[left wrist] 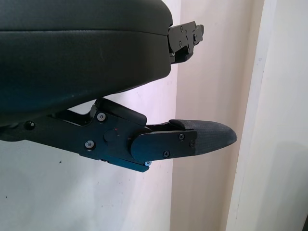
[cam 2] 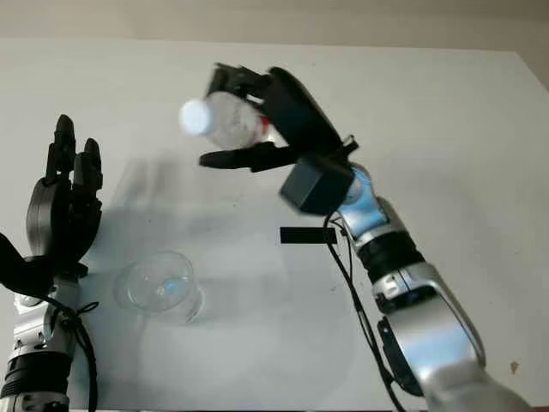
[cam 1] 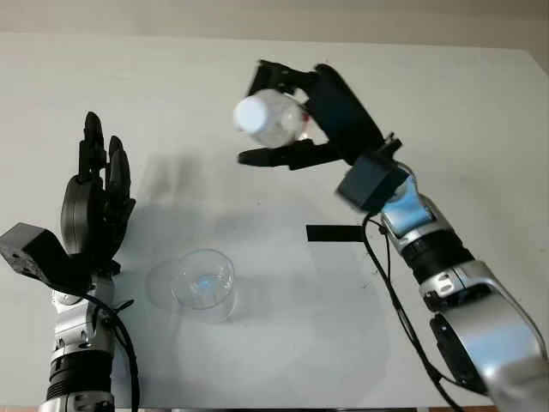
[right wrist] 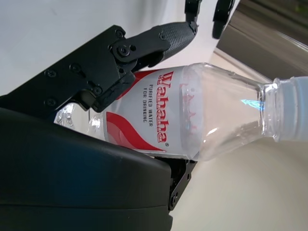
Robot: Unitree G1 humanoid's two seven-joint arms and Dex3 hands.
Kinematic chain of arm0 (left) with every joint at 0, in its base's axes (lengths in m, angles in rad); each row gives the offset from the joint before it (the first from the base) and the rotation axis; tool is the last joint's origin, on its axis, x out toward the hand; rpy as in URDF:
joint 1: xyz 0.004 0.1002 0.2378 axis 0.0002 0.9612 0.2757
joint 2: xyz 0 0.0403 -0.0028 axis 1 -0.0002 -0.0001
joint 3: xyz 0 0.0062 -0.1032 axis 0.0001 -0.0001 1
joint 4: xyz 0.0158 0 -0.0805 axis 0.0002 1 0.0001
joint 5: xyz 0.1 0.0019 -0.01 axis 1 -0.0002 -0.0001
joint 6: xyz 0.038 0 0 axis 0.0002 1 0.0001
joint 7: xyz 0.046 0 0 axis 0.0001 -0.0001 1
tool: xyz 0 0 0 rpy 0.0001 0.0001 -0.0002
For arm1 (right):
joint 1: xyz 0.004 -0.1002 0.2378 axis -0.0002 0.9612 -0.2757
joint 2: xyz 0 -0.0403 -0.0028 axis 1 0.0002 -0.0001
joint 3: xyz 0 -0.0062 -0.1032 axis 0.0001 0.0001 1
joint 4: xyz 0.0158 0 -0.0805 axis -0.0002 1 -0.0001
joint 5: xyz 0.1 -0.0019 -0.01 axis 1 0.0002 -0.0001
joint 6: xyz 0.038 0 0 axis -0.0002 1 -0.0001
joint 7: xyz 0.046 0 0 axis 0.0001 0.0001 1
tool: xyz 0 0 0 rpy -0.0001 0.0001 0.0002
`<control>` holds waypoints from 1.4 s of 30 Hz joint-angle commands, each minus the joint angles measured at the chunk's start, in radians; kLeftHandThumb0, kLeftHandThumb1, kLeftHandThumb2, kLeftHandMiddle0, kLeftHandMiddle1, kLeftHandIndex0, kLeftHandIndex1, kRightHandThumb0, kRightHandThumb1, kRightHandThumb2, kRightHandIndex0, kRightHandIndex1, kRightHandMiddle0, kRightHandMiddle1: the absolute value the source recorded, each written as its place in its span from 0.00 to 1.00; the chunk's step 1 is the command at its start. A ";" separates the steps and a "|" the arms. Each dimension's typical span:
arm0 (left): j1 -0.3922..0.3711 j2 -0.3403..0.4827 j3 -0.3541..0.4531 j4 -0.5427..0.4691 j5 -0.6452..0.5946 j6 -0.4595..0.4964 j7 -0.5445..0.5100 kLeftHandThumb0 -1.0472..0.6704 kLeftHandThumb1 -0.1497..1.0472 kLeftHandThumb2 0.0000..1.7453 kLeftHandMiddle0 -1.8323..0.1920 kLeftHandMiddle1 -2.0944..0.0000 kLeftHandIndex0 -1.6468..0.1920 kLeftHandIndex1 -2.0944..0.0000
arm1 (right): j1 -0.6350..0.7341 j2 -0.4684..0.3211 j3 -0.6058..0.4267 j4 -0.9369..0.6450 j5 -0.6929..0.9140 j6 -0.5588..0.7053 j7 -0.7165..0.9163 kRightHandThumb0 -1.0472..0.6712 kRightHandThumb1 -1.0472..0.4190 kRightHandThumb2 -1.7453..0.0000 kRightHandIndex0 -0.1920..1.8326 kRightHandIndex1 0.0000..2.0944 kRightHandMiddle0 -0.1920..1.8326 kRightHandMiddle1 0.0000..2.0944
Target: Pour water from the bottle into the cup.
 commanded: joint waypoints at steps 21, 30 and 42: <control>0.052 -0.009 0.001 -0.024 -0.009 0.005 0.001 0.19 1.00 0.28 0.99 0.97 1.00 0.98 | 0.454 -0.012 -0.257 -0.612 0.276 0.682 0.163 0.35 0.00 0.75 0.68 1.00 0.51 1.00; 0.053 -0.002 0.002 -0.028 -0.010 0.010 -0.004 0.18 1.00 0.28 0.99 0.98 1.00 0.98 | 0.485 0.055 -0.248 -0.617 0.275 0.715 0.128 0.34 0.00 0.75 0.73 1.00 0.57 1.00; 0.059 0.003 0.005 -0.037 -0.014 0.012 -0.014 0.19 1.00 0.29 1.00 0.98 1.00 0.99 | 0.458 0.081 -0.231 -0.593 0.256 0.734 0.126 0.33 0.00 0.74 0.72 1.00 0.57 1.00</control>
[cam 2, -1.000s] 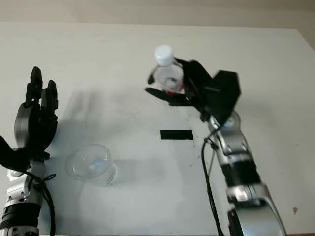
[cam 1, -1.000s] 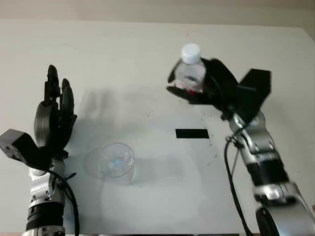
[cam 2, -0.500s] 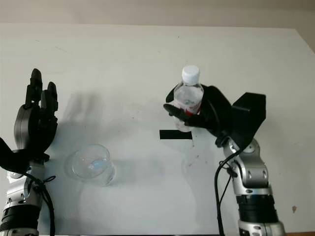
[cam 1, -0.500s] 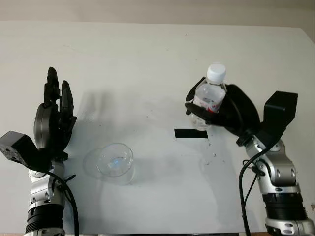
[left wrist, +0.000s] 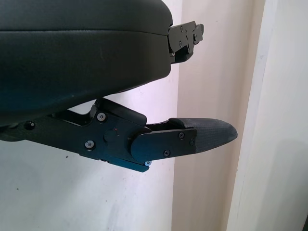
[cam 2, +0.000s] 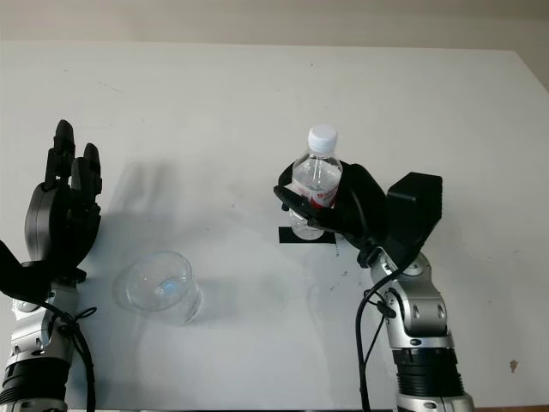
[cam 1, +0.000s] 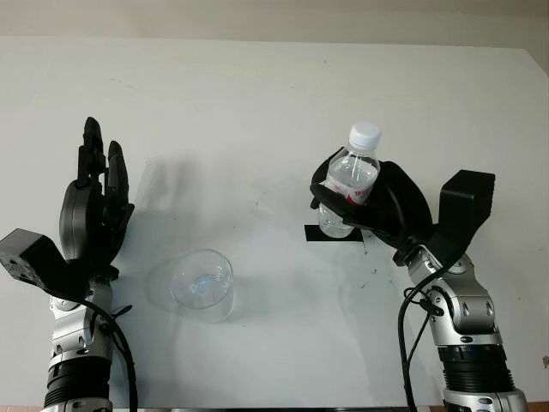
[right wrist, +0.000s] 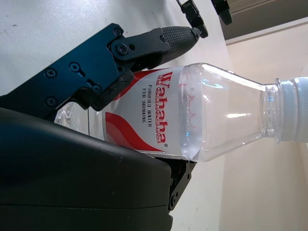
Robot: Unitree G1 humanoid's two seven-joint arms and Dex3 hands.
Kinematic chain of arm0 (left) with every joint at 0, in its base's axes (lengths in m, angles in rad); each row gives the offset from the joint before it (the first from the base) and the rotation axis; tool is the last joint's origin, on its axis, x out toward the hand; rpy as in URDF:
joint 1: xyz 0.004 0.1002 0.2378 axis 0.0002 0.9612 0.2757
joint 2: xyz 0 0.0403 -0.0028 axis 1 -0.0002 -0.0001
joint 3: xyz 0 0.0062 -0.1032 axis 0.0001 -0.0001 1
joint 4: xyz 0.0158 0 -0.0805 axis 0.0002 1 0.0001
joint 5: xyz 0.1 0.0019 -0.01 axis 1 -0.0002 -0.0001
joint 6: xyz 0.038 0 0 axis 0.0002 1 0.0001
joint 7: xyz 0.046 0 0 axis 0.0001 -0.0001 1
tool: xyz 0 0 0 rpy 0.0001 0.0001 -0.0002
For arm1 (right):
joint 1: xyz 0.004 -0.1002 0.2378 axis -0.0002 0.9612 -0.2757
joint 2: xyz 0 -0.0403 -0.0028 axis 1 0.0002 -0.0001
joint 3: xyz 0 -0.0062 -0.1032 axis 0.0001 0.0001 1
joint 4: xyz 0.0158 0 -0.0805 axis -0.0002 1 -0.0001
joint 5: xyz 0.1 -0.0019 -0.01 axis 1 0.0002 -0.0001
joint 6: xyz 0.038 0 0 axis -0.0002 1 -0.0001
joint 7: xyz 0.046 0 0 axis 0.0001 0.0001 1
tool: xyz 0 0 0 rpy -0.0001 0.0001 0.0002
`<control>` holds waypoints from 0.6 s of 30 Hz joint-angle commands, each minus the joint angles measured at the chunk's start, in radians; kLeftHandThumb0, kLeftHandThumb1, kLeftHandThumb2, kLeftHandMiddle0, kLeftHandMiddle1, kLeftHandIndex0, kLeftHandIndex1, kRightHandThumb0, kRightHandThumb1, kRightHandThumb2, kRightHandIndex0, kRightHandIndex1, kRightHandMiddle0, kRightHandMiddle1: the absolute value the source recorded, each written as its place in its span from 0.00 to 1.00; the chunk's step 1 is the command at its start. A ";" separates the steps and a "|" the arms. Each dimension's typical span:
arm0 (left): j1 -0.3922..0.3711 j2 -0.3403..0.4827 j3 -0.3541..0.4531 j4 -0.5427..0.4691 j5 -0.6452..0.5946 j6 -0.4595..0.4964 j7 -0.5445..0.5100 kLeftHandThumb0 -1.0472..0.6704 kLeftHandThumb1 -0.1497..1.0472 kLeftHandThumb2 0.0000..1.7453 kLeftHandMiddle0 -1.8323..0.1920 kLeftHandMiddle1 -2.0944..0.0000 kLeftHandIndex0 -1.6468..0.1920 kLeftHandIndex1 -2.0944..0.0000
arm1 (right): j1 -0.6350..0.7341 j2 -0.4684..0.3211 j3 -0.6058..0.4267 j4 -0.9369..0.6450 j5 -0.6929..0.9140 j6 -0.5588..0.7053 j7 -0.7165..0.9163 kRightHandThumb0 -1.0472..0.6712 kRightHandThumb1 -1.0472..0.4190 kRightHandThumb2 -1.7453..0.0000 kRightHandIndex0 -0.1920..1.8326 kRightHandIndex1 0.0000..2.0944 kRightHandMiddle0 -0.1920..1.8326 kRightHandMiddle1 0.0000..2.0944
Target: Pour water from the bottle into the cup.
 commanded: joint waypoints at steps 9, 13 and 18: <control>0.022 0.011 0.007 -0.006 -0.008 0.010 -0.014 0.18 1.00 0.28 1.00 0.98 1.00 1.00 | -0.016 -0.003 0.002 0.017 -0.030 -0.004 -0.010 0.33 0.00 0.75 0.72 1.00 0.56 1.00; 0.020 0.010 0.010 -0.001 -0.011 0.008 -0.016 0.19 1.00 0.28 1.00 0.97 1.00 0.99 | -0.004 -0.002 -0.001 0.040 -0.045 -0.050 -0.001 0.33 0.00 0.75 0.70 1.00 0.52 1.00; 0.017 0.011 0.013 -0.001 -0.009 0.007 -0.018 0.19 1.00 0.29 1.00 0.97 1.00 0.99 | 0.015 -0.013 0.012 0.065 -0.085 -0.122 0.014 0.34 0.00 0.74 0.68 1.00 0.51 1.00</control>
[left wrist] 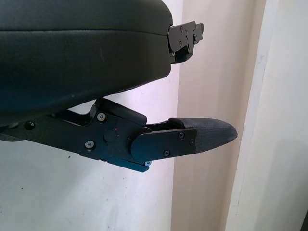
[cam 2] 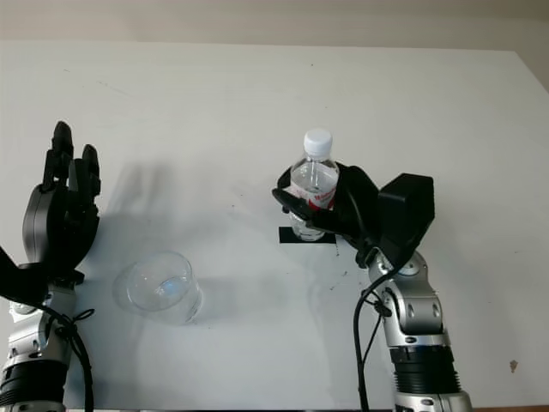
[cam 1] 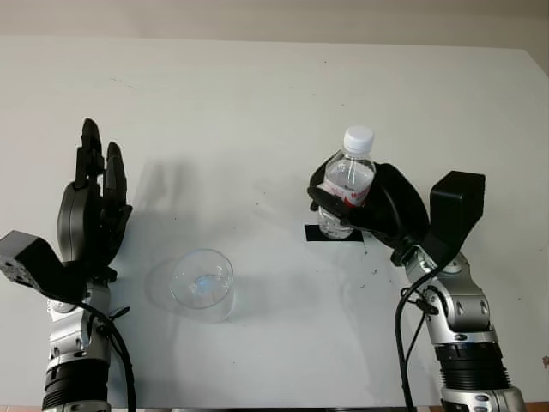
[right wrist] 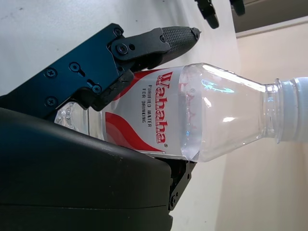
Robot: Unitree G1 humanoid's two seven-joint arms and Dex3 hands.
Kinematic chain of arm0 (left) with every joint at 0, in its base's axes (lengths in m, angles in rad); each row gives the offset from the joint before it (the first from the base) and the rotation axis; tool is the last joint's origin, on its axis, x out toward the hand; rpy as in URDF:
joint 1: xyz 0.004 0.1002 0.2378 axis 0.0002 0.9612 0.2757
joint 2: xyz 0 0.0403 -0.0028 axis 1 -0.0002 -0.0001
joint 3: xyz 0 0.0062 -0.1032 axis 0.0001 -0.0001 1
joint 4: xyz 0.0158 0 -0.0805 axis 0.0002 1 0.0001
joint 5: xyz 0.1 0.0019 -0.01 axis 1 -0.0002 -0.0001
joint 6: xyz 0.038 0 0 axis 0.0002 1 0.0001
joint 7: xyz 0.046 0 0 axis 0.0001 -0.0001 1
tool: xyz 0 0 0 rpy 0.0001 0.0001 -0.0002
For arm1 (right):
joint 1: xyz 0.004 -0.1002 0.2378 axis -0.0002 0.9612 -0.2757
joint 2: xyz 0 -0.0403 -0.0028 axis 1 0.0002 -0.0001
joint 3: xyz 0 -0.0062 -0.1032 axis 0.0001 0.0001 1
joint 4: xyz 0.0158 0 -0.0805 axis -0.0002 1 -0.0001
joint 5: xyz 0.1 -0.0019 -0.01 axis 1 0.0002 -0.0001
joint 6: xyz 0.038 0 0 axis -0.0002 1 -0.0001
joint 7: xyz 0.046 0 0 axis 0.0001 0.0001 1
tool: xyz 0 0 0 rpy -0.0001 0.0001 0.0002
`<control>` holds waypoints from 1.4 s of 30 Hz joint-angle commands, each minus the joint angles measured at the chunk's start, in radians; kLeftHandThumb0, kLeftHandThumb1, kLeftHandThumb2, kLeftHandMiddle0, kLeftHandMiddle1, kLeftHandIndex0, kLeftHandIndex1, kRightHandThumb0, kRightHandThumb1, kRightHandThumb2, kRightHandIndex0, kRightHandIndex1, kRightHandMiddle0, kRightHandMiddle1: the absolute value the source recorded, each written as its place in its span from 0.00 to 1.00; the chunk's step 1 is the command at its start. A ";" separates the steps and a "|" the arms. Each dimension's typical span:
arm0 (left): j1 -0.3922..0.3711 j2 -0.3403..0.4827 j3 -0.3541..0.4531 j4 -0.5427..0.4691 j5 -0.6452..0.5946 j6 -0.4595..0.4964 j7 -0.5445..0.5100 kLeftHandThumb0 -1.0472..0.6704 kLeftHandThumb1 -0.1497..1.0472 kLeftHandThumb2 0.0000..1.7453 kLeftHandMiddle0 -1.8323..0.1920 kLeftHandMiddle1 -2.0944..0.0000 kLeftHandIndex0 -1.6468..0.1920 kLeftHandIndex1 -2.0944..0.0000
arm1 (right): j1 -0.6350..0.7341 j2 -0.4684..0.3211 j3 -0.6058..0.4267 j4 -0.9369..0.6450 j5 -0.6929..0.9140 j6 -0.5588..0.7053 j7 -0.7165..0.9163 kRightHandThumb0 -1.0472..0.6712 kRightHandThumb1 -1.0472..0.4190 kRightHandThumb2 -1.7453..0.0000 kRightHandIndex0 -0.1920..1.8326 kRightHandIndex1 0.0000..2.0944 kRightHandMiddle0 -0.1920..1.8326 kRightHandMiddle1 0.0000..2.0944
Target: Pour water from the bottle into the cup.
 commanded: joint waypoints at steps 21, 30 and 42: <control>0.004 0.018 0.005 0.016 -0.005 -0.001 -0.015 0.19 1.00 0.29 1.00 0.98 1.00 0.99 | 0.106 0.008 0.003 0.065 -0.003 -0.139 0.057 0.30 0.00 0.93 0.20 1.00 0.11 0.95; 0.005 0.021 0.005 0.013 -0.010 0.000 -0.022 0.19 1.00 0.28 1.00 0.98 1.00 1.00 | 0.109 -0.018 0.007 0.125 -0.023 -0.245 0.096 0.24 0.04 0.97 0.09 0.23 0.08 0.27; -0.001 0.021 0.004 0.019 -0.003 -0.006 -0.017 0.19 1.00 0.29 1.00 0.98 1.00 0.99 | 0.082 -0.046 -0.001 0.261 -0.042 -0.440 0.154 0.12 0.08 0.97 0.00 0.00 0.00 0.00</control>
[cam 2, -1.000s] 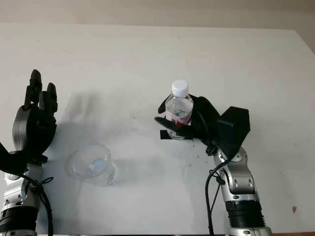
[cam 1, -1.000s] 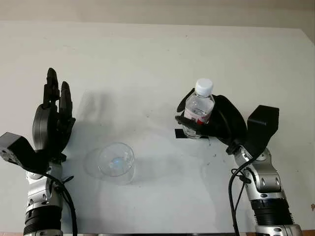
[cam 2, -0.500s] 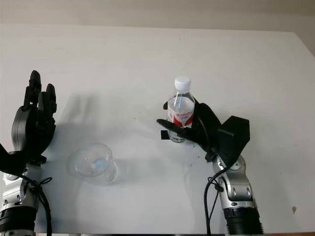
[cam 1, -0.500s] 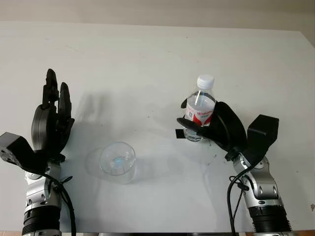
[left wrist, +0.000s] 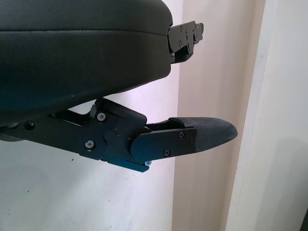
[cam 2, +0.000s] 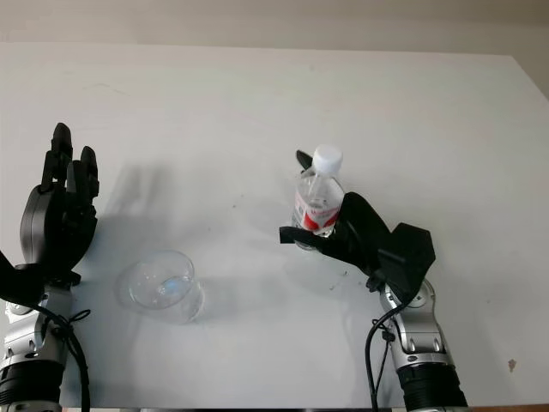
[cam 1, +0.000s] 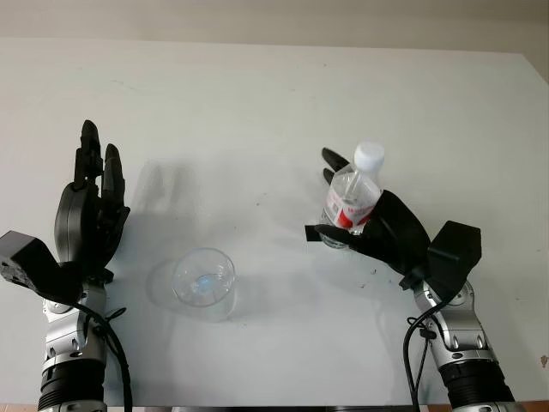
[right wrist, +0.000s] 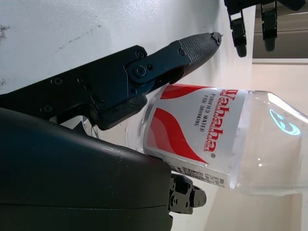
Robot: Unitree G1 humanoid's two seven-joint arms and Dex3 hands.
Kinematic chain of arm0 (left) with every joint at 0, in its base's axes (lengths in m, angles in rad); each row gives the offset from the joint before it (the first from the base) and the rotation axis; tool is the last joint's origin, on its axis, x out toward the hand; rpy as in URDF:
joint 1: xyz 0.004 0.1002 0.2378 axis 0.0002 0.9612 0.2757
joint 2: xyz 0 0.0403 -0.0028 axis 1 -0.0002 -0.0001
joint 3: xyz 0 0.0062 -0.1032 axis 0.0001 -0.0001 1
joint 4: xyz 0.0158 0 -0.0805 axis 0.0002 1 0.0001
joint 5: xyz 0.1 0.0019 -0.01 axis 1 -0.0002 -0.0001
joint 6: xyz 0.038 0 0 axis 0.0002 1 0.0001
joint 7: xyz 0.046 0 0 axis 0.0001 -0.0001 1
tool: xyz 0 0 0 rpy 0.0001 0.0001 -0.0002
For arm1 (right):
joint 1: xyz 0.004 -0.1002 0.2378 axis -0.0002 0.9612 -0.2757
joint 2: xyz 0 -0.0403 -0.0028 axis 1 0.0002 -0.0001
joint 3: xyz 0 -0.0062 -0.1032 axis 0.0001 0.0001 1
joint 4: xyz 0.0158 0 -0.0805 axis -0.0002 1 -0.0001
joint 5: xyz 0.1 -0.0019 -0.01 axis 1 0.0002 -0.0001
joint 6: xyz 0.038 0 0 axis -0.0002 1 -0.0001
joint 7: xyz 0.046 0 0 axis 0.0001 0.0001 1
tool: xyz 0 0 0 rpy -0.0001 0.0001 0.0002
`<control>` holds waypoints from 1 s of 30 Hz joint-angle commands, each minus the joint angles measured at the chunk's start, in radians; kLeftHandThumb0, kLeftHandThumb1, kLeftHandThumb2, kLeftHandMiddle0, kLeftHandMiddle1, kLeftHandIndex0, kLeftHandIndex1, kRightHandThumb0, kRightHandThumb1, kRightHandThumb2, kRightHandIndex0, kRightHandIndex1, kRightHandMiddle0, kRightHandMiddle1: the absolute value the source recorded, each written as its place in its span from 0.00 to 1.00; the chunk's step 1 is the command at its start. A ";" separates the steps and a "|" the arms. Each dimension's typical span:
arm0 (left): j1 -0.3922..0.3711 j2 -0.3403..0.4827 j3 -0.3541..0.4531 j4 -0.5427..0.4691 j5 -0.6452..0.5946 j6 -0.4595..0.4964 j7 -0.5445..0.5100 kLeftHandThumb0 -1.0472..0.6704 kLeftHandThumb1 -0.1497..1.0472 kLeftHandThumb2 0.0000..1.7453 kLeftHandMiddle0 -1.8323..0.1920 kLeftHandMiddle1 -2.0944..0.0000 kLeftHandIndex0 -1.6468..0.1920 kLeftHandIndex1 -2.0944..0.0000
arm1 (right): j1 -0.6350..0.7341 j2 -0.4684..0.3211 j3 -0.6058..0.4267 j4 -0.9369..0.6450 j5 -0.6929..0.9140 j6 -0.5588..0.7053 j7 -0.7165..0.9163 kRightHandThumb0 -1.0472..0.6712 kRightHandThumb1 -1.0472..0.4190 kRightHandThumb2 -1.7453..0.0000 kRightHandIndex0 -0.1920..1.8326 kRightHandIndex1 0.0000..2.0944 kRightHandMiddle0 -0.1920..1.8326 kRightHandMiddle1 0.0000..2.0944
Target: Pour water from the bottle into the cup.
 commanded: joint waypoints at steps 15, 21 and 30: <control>0.000 0.003 0.002 0.003 -0.004 -0.003 -0.002 0.19 1.00 0.29 1.00 0.98 1.00 1.00 | 0.013 -0.017 -0.034 0.040 0.020 -0.155 0.009 0.09 0.07 0.97 0.00 0.00 0.00 0.00; -0.005 0.005 0.000 0.011 0.002 -0.005 0.000 0.18 1.00 0.29 1.00 0.98 1.00 1.00 | 0.045 -0.020 -0.040 -0.027 0.031 -0.149 -0.001 0.08 0.07 0.97 0.00 0.00 0.00 0.00; -0.015 0.005 -0.002 0.019 0.002 -0.008 -0.002 0.18 1.00 0.28 1.00 0.98 1.00 1.00 | 0.068 -0.024 -0.050 -0.082 0.060 -0.134 0.001 0.09 0.07 0.97 0.00 0.00 0.00 0.00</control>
